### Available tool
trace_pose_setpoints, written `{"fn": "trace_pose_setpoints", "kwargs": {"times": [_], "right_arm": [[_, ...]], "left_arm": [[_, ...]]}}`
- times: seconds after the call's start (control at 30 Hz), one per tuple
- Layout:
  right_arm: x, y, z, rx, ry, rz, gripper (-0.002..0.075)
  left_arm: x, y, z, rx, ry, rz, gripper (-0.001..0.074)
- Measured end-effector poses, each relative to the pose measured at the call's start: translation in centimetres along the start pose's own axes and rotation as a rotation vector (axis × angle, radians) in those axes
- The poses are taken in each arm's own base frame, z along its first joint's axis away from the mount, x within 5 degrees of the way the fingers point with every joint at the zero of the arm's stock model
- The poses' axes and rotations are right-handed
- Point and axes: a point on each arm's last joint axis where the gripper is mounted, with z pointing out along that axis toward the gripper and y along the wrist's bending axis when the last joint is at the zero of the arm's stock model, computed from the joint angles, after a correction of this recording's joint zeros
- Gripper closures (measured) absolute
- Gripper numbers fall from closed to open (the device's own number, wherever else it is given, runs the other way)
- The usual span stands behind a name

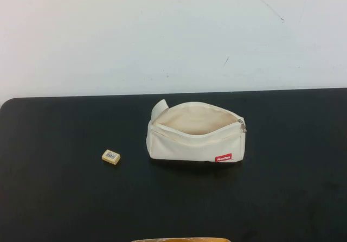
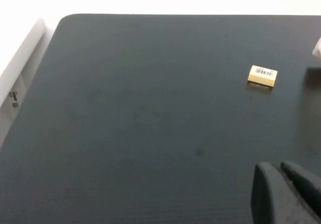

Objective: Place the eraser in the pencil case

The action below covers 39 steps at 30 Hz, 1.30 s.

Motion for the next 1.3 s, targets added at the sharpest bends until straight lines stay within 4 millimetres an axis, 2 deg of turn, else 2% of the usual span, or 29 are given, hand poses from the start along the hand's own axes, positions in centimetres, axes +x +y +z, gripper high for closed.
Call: {"fn": "trace_pose_setpoints", "kwargs": {"times": [1.03,1.17,1.3], "right_arm": [[0.0,0.0,0.0,0.0,0.0,0.0,0.0727],[0.0,0.0,0.0,0.0,0.0,0.0,0.0727],[0.0,0.0,0.0,0.0,0.0,0.0,0.0727]], "left_arm": [[0.0,0.0,0.0,-0.002,-0.003,0.003,0.0736],[-0.4,0.1,0.1,-0.006,-0.054,0.008,0.0736],[-1.9,0.1,-0.2,-0.014,-0.223,0.01,0.0736]]}}
